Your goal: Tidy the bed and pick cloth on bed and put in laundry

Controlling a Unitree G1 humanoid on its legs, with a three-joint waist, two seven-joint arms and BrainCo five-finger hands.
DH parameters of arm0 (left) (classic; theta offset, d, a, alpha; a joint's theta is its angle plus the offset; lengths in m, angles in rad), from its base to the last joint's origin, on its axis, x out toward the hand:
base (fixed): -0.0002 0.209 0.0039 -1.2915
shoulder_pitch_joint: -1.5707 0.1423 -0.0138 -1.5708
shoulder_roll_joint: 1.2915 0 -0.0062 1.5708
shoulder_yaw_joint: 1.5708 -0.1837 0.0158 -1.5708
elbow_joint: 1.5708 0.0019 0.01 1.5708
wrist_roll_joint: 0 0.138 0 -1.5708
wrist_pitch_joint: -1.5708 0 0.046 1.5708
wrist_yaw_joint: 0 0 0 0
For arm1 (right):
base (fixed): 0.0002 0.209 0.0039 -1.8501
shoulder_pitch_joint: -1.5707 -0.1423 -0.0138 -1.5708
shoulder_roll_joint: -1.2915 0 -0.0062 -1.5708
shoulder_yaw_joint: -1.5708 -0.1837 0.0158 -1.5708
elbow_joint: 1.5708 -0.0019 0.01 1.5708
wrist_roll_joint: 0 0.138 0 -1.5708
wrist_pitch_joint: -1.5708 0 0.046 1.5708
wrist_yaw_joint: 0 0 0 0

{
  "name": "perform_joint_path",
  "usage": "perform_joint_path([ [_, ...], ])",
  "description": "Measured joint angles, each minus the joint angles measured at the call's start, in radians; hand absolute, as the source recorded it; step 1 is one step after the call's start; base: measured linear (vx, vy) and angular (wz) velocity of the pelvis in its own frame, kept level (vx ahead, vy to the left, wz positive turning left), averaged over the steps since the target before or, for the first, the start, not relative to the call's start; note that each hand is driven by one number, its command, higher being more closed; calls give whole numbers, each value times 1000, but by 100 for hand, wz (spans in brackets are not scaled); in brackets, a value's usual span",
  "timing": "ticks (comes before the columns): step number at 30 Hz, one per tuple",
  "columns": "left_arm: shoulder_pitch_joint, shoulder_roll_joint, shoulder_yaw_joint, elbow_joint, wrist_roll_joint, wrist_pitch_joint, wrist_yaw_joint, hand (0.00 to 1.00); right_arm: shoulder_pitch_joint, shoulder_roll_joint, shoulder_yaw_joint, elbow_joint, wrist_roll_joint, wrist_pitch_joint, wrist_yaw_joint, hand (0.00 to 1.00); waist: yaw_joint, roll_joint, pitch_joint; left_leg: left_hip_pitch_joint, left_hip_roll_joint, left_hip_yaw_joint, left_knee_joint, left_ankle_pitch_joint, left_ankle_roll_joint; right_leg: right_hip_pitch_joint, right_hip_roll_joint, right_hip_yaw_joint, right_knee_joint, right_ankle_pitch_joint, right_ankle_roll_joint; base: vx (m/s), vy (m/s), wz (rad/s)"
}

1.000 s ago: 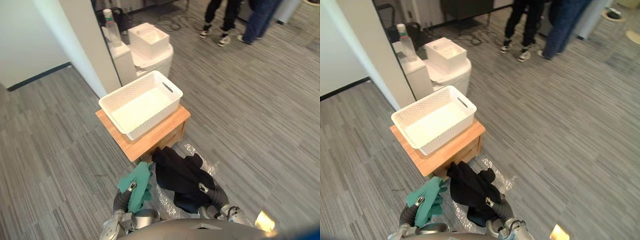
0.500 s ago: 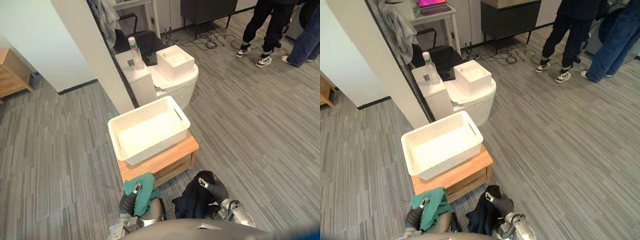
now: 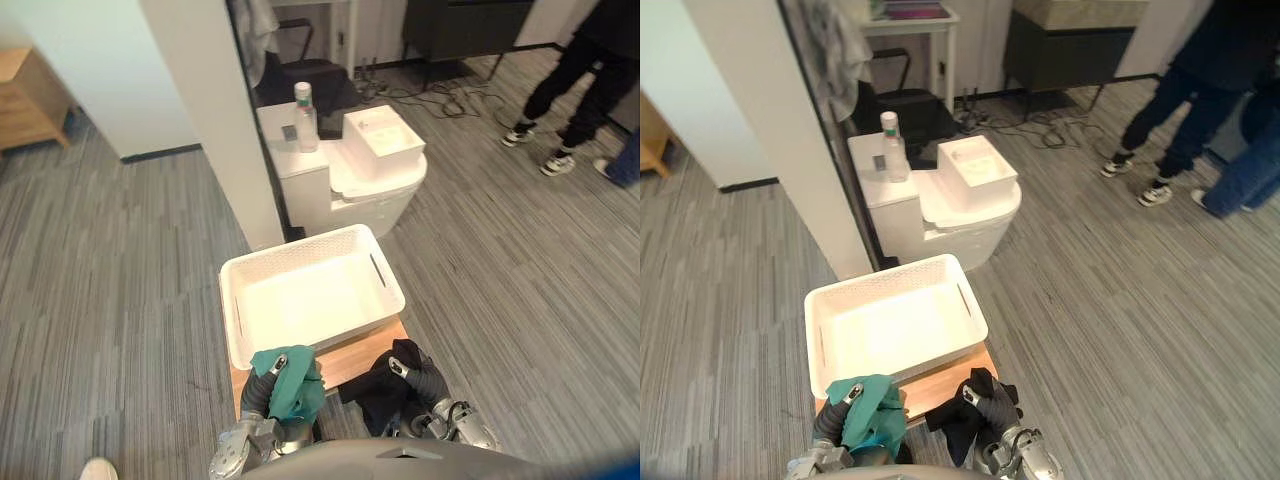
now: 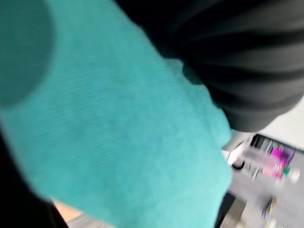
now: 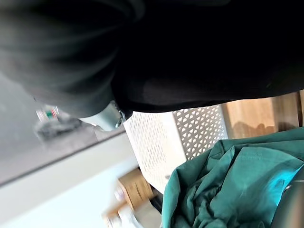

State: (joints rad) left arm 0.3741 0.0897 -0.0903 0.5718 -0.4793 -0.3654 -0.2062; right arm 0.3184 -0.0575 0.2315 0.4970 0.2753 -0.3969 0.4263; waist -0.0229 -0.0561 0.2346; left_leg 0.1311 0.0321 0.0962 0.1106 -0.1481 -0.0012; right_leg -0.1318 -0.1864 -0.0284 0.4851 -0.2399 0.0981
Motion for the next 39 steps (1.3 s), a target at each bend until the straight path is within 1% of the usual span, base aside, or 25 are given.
perform_joint_path([
  [1,3,16,1,0,0,-8,-10,100,2,1,8,0,9,-10,1,100,1,-18,-4,-7,-10,-17,-1,-2,-9,8,-3,27,-57,40,0,188,-371,90],
  [2,4,50,8,10,-1,-21,-24,100,14,8,16,0,19,-25,3,100,8,-64,-15,-3,-37,-40,-3,-10,-33,28,-27,45,-113,59,31,182,-300,68],
  [3,7,35,13,35,-2,-17,-29,100,10,-18,15,-10,29,-27,4,100,10,-21,-16,4,4,-48,-7,-12,-51,58,7,11,-136,60,15,214,-346,49],
  [4,17,24,13,35,-3,-18,-32,100,7,-30,15,-14,33,-30,7,100,11,-8,-20,6,16,-49,-13,-10,-58,62,17,2,-146,60,13,175,-200,25],
  [5,32,9,13,35,-3,-18,-39,100,4,-45,15,-25,36,-33,12,100,10,15,-26,8,35,-51,-25,-6,-67,70,31,-18,-164,64,3,172,-172,15],
  [6,43,-4,6,35,-2,-18,-59,100,8,-53,15,-51,37,-33,15,100,5,31,-35,7,53,-51,-45,3,-78,77,47,-35,-186,67,-3,166,-146,20],
  [9,36,-5,-8,35,-3,-18,-76,100,21,-54,14,-116,35,-32,16,100,-4,33,-41,11,78,-49,-79,25,-92,107,67,-74,-227,74,-17,136,-91,31],
  [11,38,-4,-7,35,-3,-18,-76,100,30,-55,6,-145,36,-30,1,100,-1,19,-50,12,83,-46,-90,29,-95,113,72,-75,-246,81,-19,79,-9,6],
  [13,46,6,-7,31,-4,-15,-75,100,44,-53,-15,-202,37,-19,-21,100,7,5,-62,15,84,-26,-94,34,-97,138,75,-75,-295,101,-17,92,44,-3],
  [14,49,6,-7,31,-3,-13,-74,100,49,-49,-24,-219,37,-17,-26,100,7,5,-63,17,83,-19,-94,34,-97,145,75,-74,-308,107,-15,70,60,-15],
  [15,53,6,-8,31,-2,-11,-73,100,64,-43,-47,-277,36,-12,-43,100,6,3,-67,23,82,-4,-97,35,-97,155,74,-68,-329,118,-14,33,36,-16],
  [17,57,6,-11,31,-2,-10,-71,100,78,-44,-74,-350,35,-11,-58,100,3,7,-72,27,80,8,-106,36,-95,157,74,-65,-342,125,-8,12,24,-13],
  [19,58,16,-34,30,-1,-10,-69,100,70,-45,-142,-485,33,-10,-92,100,-9,12,-73,25,68,20,-108,36,-93,156,67,-63,-344,126,-6,-10,35,1],
  [21,58,32,-55,30,-2,-7,-54,100,43,-56,-191,-572,32,-10,-119,100,-13,16,-78,25,68,28,-108,37,-93,155,65,-63,-338,126,-6,-13,14,2],
  [22,56,38,-61,30,-2,5,-50,100,12,-74,-218,-608,30,-10,-140,100,-14,18,-81,26,68,32,-108,37,-92,151,65,-63,-332,126,-6,-21,3,-4],
  [25,51,38,-69,30,-2,22,-50,100,-51,-115,-272,-654,14,-7,-173,100,-14,22,-88,27,67,34,-108,40,-89,147,65,-56,-323,126,-7,-34,-6,0],
  [27,47,39,-73,31,-3,30,-50,100,-100,-160,-319,-724,11,18,-186,100,-13,22,-91,28,64,34,-111,41,-86,144,62,-56,-311,125,-8,-48,-9,3],
  [28,47,40,-74,31,-3,31,-51,100,-114,-173,-330,-745,10,23,-187,100,-14,22,-91,28,63,34,-115,42,-85,144,61,-55,-309,125,-8,-58,-7,4],
  [30,47,43,-73,40,-12,32,-58,100,-187,-224,-369,-819,13,68,-193,100,-13,17,-101,38,58,34,-141,54,-79,142,58,-54,-308,125,-7,-47,0,3],
  [31,47,45,-73,41,-12,33,-59,100,-208,-236,-378,-831,14,77,-194,100,-13,14,-103,43,56,35,-149,59,-78,143,57,-53,-308,125,-6,-25,9,3],
  [33,45,50,-64,64,-12,33,-78,100,-298,-278,-390,-857,16,116,-208,100,-13,4,-124,55,51,35,-181,75,-75,144,53,-54,-311,128,-2,-3,8,2],
  [37,35,59,-45,104,-12,32,-95,100,-417,-321,-389,-871,17,150,-226,100,-9,-12,-143,67,46,33,-212,90,-69,148,47,-56,-319,132,2,4,12,2],
  [39,24,63,-38,127,-12,35,-102,100,-515,-342,-384,-870,20,179,-239,100,-9,-16,-145,69,44,33,-212,89,-67,157,43,-56,-333,140,8,14,16,1],
])
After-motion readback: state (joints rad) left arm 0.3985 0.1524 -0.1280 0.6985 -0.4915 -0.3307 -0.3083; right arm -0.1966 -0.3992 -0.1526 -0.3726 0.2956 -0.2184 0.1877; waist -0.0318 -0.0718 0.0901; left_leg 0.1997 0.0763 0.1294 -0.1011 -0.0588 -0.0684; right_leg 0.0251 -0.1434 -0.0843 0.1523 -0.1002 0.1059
